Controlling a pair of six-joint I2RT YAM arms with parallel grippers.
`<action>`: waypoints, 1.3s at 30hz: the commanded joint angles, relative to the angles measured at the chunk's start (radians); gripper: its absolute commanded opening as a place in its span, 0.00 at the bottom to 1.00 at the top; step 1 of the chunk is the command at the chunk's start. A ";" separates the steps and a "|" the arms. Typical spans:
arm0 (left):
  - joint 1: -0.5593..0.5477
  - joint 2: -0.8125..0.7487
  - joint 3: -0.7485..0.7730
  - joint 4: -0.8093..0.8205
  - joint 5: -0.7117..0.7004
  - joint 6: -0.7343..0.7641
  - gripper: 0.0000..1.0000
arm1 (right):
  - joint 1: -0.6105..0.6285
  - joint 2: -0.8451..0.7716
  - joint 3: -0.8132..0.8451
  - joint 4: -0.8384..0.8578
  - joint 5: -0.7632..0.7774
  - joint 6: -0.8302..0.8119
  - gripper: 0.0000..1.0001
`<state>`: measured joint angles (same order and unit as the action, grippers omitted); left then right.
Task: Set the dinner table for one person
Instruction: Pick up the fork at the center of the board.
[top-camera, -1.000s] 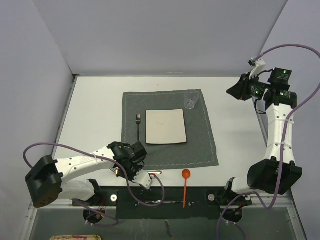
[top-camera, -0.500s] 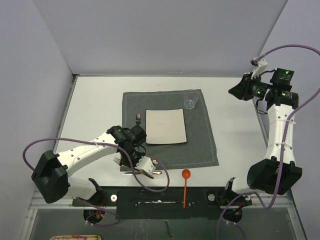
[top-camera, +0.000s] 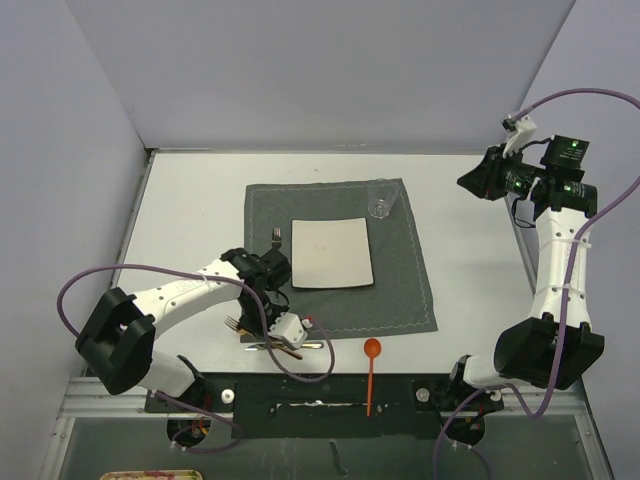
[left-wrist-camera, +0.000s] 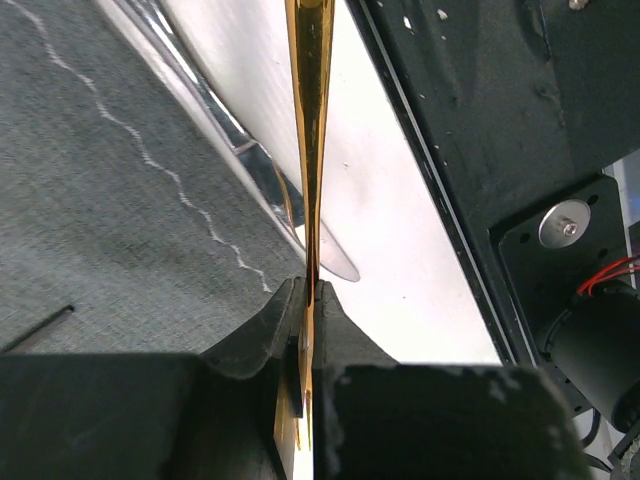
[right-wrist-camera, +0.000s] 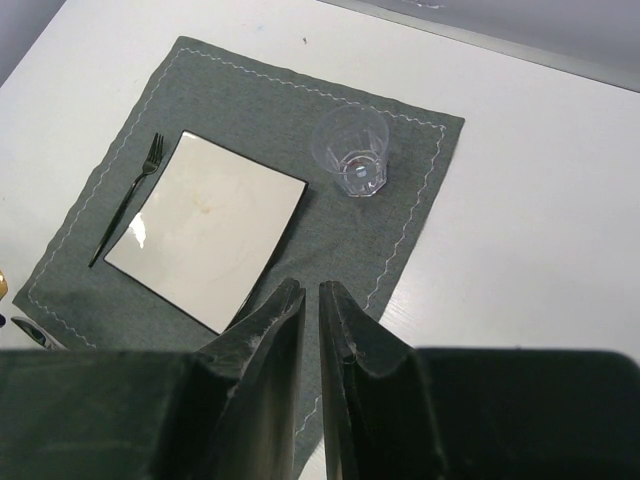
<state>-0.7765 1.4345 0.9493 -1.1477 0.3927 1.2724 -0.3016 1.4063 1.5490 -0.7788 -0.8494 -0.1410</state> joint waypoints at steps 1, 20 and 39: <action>0.000 -0.036 -0.010 -0.011 0.006 0.065 0.00 | -0.007 0.008 0.037 0.048 -0.019 0.011 0.14; -0.053 0.000 0.102 -0.322 -0.166 0.344 0.00 | -0.058 -0.049 0.001 0.086 -0.003 0.021 0.13; -0.020 0.224 0.343 -0.517 -0.222 0.623 0.00 | -0.104 -0.098 -0.067 0.134 0.080 -0.032 0.13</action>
<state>-0.8276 1.6016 1.2133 -1.5558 0.1928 1.7805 -0.3767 1.3350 1.5021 -0.6987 -0.7834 -0.1543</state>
